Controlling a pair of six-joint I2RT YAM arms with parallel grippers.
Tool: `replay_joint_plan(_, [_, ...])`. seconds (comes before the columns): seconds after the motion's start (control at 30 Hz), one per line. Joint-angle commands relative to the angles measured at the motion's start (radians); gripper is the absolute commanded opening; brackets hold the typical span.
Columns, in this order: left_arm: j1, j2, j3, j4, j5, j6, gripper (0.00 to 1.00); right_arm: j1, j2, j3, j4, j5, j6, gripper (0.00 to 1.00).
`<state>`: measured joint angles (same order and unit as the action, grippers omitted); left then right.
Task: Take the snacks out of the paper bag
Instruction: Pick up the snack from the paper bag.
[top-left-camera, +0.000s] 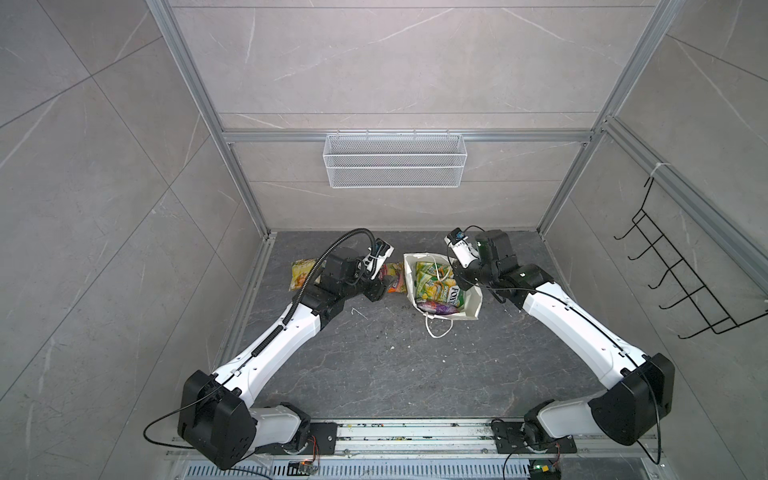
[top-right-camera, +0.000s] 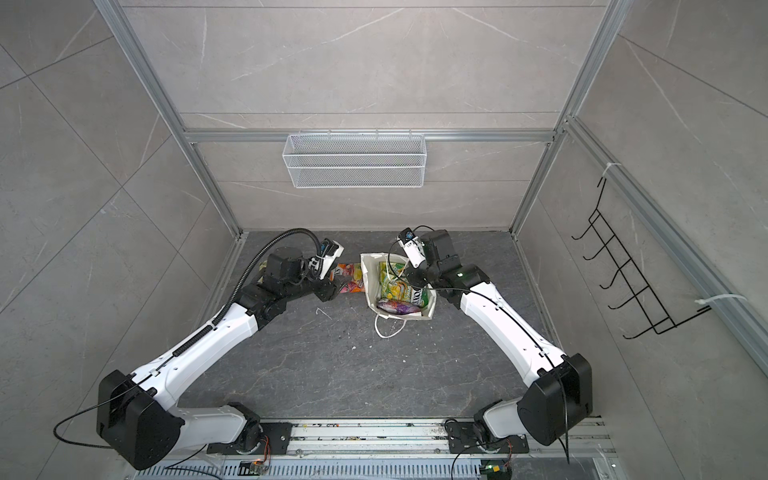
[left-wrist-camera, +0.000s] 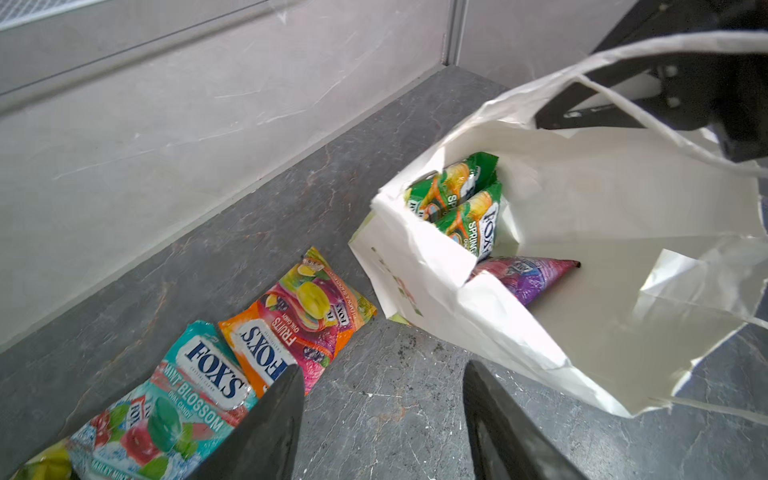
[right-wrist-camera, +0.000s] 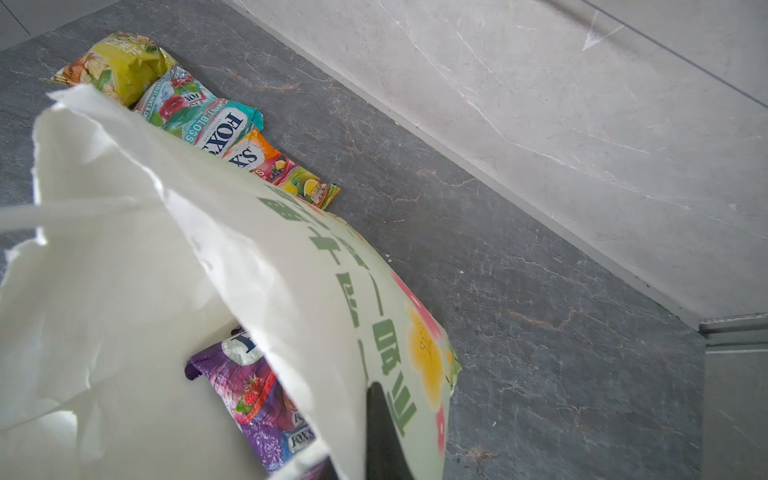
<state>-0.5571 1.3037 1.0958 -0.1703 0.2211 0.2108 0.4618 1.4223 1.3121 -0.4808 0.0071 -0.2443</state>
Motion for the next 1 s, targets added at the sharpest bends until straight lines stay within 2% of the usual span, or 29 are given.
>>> replay_joint_plan(0.0, [-0.033, -0.017, 0.018, 0.042, 0.059, 0.078, 0.63, 0.008, -0.03, -0.02, -0.006, -0.013, -0.001, 0.0])
replay_joint_plan(0.2, [-0.061, -0.004, 0.036, 0.065, 0.11, 0.117, 0.62, 0.008, -0.039, -0.036, -0.001, -0.027, 0.0, 0.0])
replay_joint_plan(0.6, [-0.09, 0.024, 0.049, 0.121, 0.125, 0.148, 0.58, 0.008, -0.042, -0.025, 0.009, -0.043, 0.016, 0.0])
replay_joint_plan(0.97, [-0.123, -0.011, 0.045, 0.069, 0.066, 0.209, 0.52, 0.009, -0.074, -0.034, -0.028, -0.098, 0.005, 0.0])
